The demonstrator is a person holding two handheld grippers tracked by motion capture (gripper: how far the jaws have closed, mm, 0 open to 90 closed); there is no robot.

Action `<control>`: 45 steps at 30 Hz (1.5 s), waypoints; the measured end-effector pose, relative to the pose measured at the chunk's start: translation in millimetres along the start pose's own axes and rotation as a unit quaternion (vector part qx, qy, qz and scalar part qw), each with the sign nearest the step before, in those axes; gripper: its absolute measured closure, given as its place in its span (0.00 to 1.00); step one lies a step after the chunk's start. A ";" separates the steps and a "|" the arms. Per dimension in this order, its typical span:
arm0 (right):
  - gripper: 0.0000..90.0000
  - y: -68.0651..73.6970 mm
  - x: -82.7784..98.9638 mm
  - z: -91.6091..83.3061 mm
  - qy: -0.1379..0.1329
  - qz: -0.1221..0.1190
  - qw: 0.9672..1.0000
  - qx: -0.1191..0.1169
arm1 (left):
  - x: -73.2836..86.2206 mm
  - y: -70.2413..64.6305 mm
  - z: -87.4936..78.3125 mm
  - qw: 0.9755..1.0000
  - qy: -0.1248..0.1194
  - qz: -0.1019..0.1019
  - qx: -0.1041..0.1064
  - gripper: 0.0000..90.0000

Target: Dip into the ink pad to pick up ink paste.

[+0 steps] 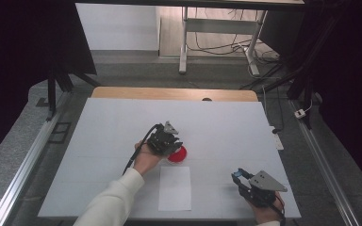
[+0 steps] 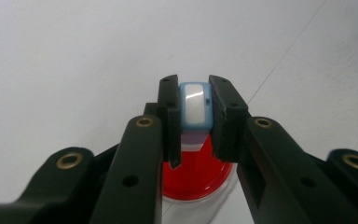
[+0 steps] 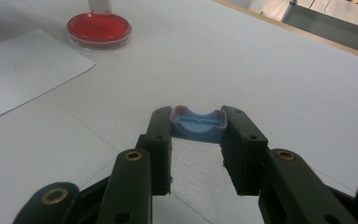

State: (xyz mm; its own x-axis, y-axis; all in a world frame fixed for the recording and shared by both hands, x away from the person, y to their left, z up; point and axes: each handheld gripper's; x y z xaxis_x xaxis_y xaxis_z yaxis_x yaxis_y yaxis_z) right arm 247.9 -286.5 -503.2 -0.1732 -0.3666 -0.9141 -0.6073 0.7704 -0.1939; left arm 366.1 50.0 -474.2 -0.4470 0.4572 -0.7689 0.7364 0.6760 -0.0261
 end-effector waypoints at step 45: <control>0.71 0.5 0.4 1.3 0.000 0.001 1.000 -0.002 | 8.6 1.9 14.6 0.999 0.033 0.015 -0.019 0.85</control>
State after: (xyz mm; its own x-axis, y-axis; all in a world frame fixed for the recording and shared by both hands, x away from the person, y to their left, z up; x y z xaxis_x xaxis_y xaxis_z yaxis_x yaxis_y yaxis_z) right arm 248.6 -285.6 -504.2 -0.1753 -0.3647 -0.9145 -0.6102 0.7692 -0.1898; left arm 371.1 46.8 -490.2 -0.4584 0.5140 -0.7250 0.7307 0.6824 0.0218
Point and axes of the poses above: each handheld gripper's, and its own axes: z roughly forward along the jaws, x roughly out of its underside, y roughly to its left, and after that the axes turned 7 degrees about -y, right-handed
